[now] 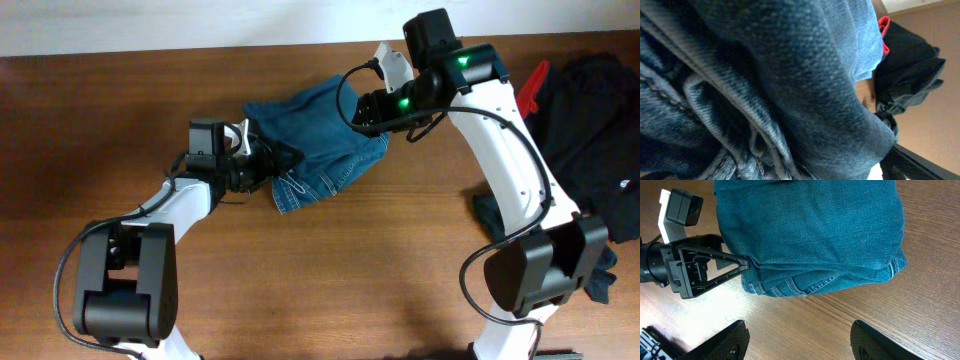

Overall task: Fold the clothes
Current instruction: 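Grasp the lower edge of the jeans bundle with the left gripper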

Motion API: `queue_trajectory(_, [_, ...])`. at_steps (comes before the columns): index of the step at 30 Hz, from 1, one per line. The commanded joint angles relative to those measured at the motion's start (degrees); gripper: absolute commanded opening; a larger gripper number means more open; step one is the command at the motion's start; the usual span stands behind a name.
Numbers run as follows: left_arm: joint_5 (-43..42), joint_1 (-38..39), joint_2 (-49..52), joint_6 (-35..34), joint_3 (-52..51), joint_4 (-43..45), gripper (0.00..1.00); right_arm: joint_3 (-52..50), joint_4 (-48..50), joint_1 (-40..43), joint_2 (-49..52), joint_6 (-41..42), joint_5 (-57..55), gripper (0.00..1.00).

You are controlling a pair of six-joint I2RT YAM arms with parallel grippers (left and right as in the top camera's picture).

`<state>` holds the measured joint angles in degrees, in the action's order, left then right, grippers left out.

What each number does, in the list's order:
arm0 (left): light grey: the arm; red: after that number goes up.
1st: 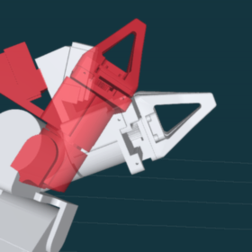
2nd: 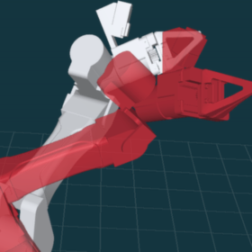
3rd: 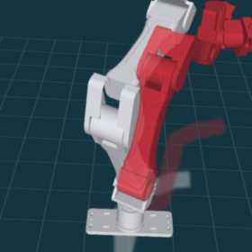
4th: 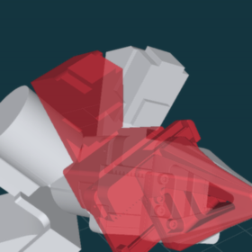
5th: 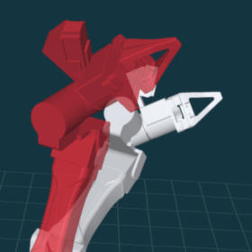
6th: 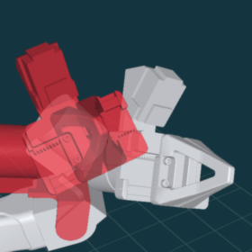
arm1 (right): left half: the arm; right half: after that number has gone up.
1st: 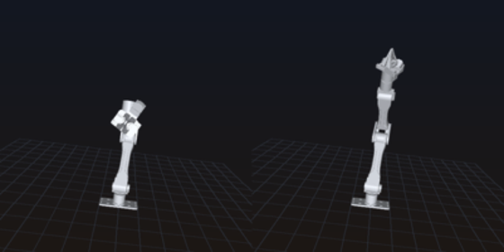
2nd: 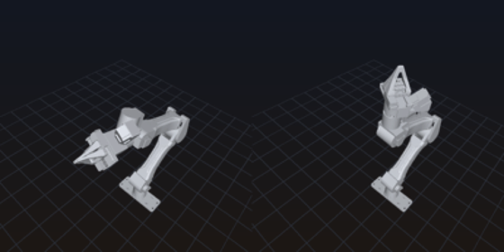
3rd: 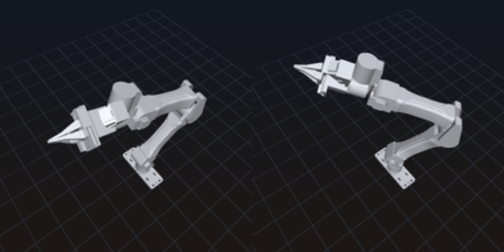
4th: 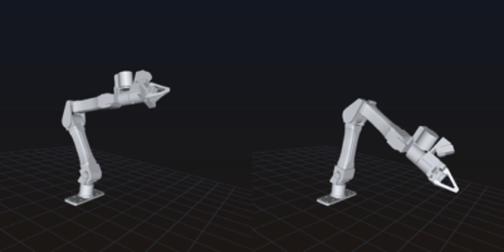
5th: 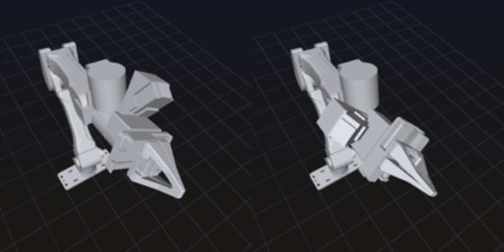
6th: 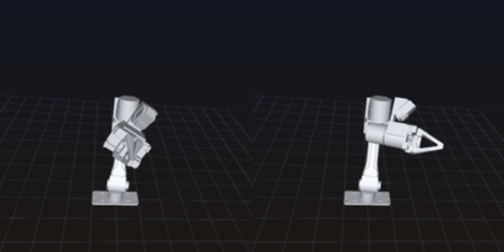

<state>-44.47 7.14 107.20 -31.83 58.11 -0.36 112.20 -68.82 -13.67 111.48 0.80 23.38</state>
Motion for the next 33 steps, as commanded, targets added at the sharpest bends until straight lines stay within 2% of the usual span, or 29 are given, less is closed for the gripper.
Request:
queue_trajectory(1, [-5.86, 0.17, -1.92, -2.91, 0.00, 0.74, 0.99, 0.00, -0.02, 0.26, -1.31, -0.63, -0.02, 0.70])
queue_trajectory(11, [-7.15, -7.45, -6.60, -2.84, 0.00, -3.65, 0.99, 0.00, -0.24, 0.26, -1.31, -1.29, -0.02, 0.70])
queue_trajectory(13, [-4.61, -6.60, -6.49, -1.68, 0.00, -7.15, 0.99, 0.00, -0.46, 0.26, -1.31, -1.49, -0.02, 0.70])
queue_trajectory(17, [5.88, -4.68, -5.97, -0.83, -0.07, -15.30, 0.99, 0.00, -0.92, 0.26, -1.31, -1.49, -0.02, 0.70])
queue_trajectory(19, [6.69, -4.37, -5.42, -0.90, -0.17, -14.62, 0.99, 0.00, -1.11, 0.26, -1.31, -1.97, -0.02, 0.70])
queue_trajectory(26, [4.63, -3.80, -0.59, -0.92, -0.17, -3.61, 0.99, 0.00, -1.29, 0.26, -1.31, -2.12, -0.02, 0.70])
queue_trajectory(33, [4.55, -2.40, 2.75, -2.03, -0.17, 0.11, 0.99, 0.00, -1.46, 0.26, -1.31, -2.54, -0.02, 0.69])
